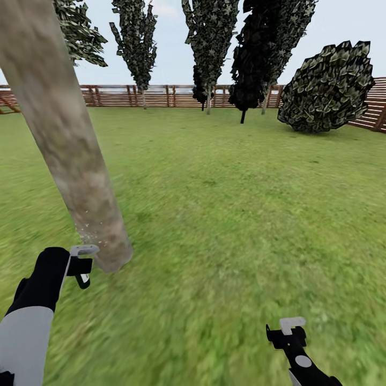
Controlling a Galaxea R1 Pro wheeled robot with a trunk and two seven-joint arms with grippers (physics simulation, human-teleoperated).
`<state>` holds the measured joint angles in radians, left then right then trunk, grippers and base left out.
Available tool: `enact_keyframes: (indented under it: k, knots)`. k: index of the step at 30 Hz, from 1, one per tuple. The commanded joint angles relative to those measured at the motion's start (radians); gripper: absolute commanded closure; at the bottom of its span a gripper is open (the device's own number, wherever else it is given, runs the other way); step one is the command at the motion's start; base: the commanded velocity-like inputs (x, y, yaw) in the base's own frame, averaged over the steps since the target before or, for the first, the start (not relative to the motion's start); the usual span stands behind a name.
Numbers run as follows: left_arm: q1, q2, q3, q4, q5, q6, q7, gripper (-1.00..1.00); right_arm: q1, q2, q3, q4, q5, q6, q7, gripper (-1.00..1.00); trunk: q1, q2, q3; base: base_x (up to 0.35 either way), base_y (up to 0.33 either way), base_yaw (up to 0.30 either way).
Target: In the garden, pick up the pesticide atomizer on the floor and spray pesticide onto both trees until each tree trunk is fully covered.
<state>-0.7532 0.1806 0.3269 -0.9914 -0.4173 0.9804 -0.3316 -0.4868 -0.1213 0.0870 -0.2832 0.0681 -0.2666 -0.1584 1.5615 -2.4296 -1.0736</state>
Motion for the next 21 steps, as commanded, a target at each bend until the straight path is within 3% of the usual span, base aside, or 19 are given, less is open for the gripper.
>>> enact_keyframes:
  k: [1, 6, 12, 21]
  knots:
    - [-0.001, 0.000, 0.001, -0.002, -0.011, 0.003, -0.010, 1.00, -0.001, -0.001, 0.008, 0.001, 0.007, 0.001, -0.010, -1.00, 0.000, 0.000, -0.001, 0.202, -0.201, 0.000]
    - [0.004, 0.000, 0.001, -0.035, -0.011, 0.004, -0.010, 1.00, -0.001, -0.001, 0.008, 0.001, 0.007, 0.001, -0.010, -1.00, 0.000, 0.000, -0.001, 0.091, -0.246, 0.000]
    - [0.003, 0.000, 0.001, -0.038, -0.011, 0.004, -0.010, 1.00, -0.001, 0.000, 0.008, 0.001, 0.007, 0.001, -0.010, -1.00, 0.000, 0.000, -0.001, -0.072, -0.273, 0.012]
    - [0.002, 0.001, 0.002, -0.038, -0.013, 0.003, -0.009, 1.00, -0.001, 0.000, 0.009, 0.001, 0.007, 0.000, -0.010, -1.00, 0.000, 0.000, -0.001, -0.046, -0.274, 0.239]
